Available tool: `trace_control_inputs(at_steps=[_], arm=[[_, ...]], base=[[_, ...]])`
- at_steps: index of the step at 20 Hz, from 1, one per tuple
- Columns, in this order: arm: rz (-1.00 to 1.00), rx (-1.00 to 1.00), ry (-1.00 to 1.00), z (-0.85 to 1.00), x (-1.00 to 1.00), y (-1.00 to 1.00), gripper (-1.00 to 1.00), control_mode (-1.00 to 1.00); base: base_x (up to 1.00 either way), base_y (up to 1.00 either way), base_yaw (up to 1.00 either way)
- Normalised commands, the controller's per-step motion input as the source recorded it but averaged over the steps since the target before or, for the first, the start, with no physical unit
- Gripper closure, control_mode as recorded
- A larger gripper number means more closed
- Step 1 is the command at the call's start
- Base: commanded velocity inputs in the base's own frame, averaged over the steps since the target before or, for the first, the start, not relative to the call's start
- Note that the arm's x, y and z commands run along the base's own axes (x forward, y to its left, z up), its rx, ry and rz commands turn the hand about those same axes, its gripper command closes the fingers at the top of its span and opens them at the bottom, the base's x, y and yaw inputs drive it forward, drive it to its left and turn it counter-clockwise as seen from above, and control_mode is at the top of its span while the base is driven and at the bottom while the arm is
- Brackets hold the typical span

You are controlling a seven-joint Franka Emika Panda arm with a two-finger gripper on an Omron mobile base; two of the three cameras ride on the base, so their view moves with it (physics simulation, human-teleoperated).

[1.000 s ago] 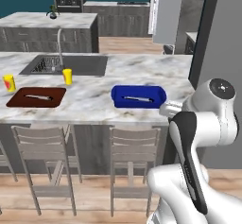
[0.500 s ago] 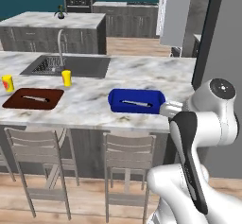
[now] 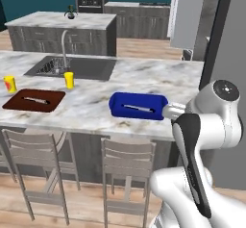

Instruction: Gather the potato and avocado from the fridge and place them on a tray on the dining counter. Then gather the fishs from the fridge and place them on the other tray.

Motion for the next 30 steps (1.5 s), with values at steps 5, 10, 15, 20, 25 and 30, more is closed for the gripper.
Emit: trace_control_inputs(at_steps=[5, 10, 15, 20, 25, 30], arm=[[0.00, 0.00, 0.00, 0.00, 0.00, 0.00, 1.00, 1.00], [0.00, 0.00, 0.00, 0.00, 0.00, 0.00, 1.00, 1.00], [0.03, 0.02, 0.00, 0.00, 0.03, -0.05, 1.00, -1.00], [0.11, 0.10, 0.03, 0.02, 0.31, -0.23, 1.00, -1.00], [0.05, 0.11, 0.05, 0.08, 0.50, -0.16, 1.00, -1.00], [0.00, 0.02, 0.07, 0.01, 0.56, 0.00, 1.00, -1.00]], base=[[0.20, -0.44, 0.15], [0.14, -0.35, 0.14], [0.13, -0.22, 0.10], [0.00, 0.00, 0.00], [0.00, 0.00, 0.00], [0.00, 0.00, 0.00]])
